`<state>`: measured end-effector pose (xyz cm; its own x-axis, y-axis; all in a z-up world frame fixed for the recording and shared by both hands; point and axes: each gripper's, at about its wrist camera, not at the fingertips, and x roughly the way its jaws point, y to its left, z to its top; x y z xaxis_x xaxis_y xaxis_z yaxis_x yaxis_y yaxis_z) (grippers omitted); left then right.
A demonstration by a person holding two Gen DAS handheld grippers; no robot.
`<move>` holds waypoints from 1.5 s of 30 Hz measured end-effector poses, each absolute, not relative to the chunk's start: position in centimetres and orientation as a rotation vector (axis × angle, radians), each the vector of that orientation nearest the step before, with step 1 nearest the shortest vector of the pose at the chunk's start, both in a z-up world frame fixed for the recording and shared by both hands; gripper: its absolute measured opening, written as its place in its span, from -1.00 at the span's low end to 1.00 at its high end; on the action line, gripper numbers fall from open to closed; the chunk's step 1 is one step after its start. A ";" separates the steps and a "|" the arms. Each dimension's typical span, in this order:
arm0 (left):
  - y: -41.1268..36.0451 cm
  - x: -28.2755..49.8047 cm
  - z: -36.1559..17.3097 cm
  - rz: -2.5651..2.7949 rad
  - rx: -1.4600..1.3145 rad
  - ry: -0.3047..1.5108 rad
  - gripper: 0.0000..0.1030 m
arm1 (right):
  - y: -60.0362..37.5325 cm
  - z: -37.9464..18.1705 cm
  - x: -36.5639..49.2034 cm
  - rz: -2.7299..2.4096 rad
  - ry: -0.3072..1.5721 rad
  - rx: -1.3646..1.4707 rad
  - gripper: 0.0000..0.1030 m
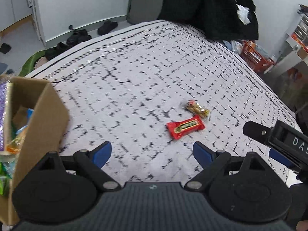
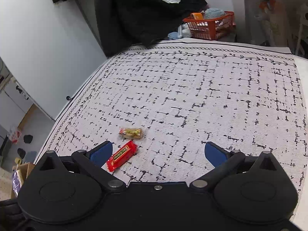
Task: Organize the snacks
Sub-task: 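Withdraw both tools from the box toward the red bar and gold candy, then grasp the red candy bar with the left tool while the right tool grasps the gold candy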
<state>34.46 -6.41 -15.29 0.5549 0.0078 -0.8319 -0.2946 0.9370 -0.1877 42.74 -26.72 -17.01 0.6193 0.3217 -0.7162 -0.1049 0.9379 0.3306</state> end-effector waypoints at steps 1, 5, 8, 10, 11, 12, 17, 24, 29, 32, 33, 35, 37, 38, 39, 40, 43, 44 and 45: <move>-6.7 34.8 -15.5 0.173 -0.319 0.973 0.77 | -26.8 -17.2 42.8 0.244 0.877 0.267 1.00; -7.7 35.7 -16.2 0.164 -0.316 0.986 0.77 | -27.3 -17.6 43.0 0.235 0.889 0.274 1.00; -8.4 36.2 -17.0 0.154 -0.296 0.995 0.77 | -27.5 -17.8 43.1 0.233 0.890 0.273 1.00; -8.8 36.6 -17.6 0.149 -0.283 1.003 0.77 | -27.6 -18.4 43.5 0.220 0.911 0.256 1.00; -9.0 36.8 -18.0 0.151 -0.282 1.009 0.77 | -27.6 -18.7 43.6 0.210 0.920 0.252 1.00; -9.0 37.0 -18.2 0.153 -0.285 1.014 0.77 | -27.7 -18.9 43.7 0.200 0.925 0.252 1.00; -9.8 38.3 -19.5 0.132 -0.270 1.027 0.77 | -28.3 -19.5 44.4 0.184 0.929 0.278 1.00; -10.6 40.5 -21.0 0.136 -0.206 1.039 0.77 | -28.3 -20.4 44.9 0.186 0.948 0.286 1.00; -10.2 42.2 -22.0 0.156 -0.187 1.043 0.77 | -27.8 -21.2 45.6 0.194 0.968 0.295 1.00; -10.0 42.9 -22.2 0.185 -0.146 1.030 0.77 | -27.1 -21.5 46.0 0.210 0.968 0.295 1.00; -9.8 43.0 -22.3 0.185 -0.147 1.024 0.77 | -26.8 -21.7 46.3 0.216 0.970 0.293 1.00; -9.3 43.1 -22.3 0.189 -0.160 1.013 0.76 | -26.1 -22.1 46.8 0.226 0.979 0.290 1.00; -9.1 43.1 -22.3 0.185 -0.159 1.002 0.70 | -25.4 -22.3 47.1 0.233 0.973 0.286 1.00; -9.0 43.0 -22.3 0.180 -0.160 0.996 0.63 | -25.1 -22.3 47.2 0.239 0.968 0.280 0.99; -8.9 43.0 -22.2 0.173 -0.162 0.990 0.57 | -24.8 -22.3 47.2 0.242 0.962 0.277 0.97; -8.8 42.9 -22.1 0.167 -0.164 0.982 0.40 | -24.4 -22.4 47.3 0.251 0.960 0.272 0.96; -8.2 42.7 -21.8 0.158 -0.183 0.965 -0.24 | -23.0 -22.4 47.4 0.284 0.950 0.217 0.88; -7.9 42.7 -21.7 0.154 -0.195 0.965 -0.50 | -22.4 -22.3 47.5 0.296 0.943 0.187 0.82; -7.5 42.7 -21.7 0.149 -0.210 0.969 -0.59 | -21.9 -22.1 47.6 0.301 0.935 0.158 0.79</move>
